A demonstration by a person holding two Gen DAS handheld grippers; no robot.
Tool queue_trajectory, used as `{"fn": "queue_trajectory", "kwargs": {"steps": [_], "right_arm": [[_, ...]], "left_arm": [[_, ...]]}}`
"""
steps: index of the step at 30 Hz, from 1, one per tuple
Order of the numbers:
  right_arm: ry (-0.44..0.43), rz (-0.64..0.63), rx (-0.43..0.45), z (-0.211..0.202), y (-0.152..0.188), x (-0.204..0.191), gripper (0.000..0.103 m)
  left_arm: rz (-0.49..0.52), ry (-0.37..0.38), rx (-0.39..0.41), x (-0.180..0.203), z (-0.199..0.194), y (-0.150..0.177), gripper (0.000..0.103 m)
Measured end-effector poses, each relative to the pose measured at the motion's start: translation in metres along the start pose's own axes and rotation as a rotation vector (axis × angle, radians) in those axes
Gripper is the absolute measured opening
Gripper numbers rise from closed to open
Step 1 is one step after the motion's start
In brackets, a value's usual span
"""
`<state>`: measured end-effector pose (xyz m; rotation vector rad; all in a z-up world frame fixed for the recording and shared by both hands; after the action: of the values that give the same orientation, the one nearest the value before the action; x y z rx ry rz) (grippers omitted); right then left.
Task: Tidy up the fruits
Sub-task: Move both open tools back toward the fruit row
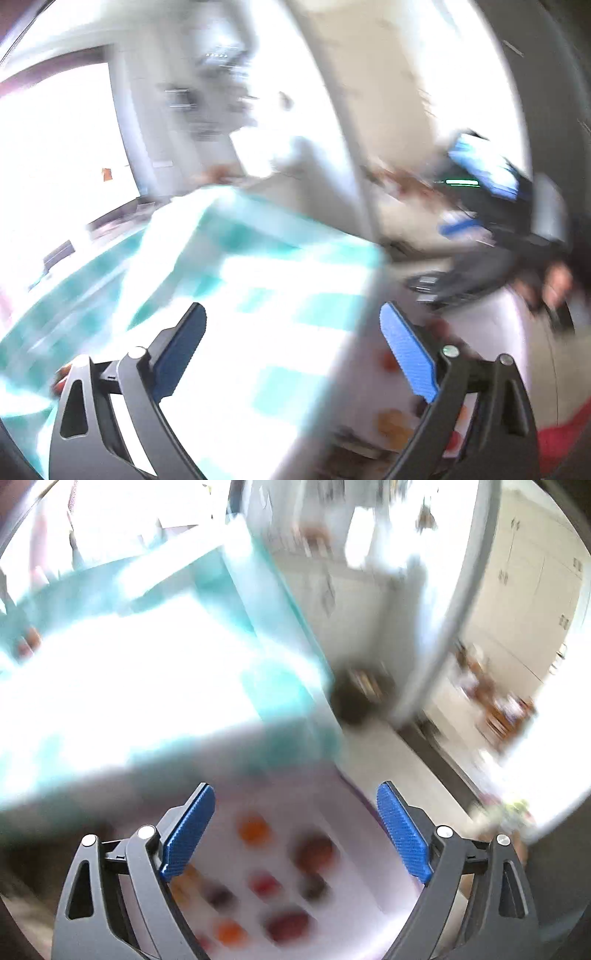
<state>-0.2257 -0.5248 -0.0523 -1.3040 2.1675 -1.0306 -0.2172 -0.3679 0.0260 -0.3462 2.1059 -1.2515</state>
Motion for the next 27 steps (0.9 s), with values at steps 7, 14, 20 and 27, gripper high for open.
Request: {"fn": "queue_trajectory", "kwargs": {"steps": [7,14,20,27], "right_arm": [[-0.302,-0.102,0.057,-0.018,-0.037,-0.150,0.087],[-0.431,-0.294,0.025,-0.008,-0.048,-0.308,0.086],[-0.420,-0.350,-0.083,0.045,-0.072,-0.413,0.086],[-0.349,-0.393,-0.120,0.096,-0.103,-0.485,0.084]], "left_arm": [[-0.417,-0.405,-0.128,-0.237,-0.019,0.079,0.101],[-0.691,-0.673,-0.295,-0.410,-0.070,0.194,0.101],[-1.069,-0.775,-0.240,-0.453,-0.139,0.270,0.101],[-1.156,-0.838,-0.248,-0.449,-0.157,0.288,0.101]]}}
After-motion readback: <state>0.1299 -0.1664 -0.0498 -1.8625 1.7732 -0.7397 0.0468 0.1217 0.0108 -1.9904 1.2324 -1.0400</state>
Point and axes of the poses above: each gripper's, at about its wrist camera, not at the fingertips, and z roughly the way its jaws point, x to its right, y to its underside, the point moved 8 cm from there along z, roughly the way its jaws point, and after that the axes turned 5 degrees about z, right-handed, at the moved point
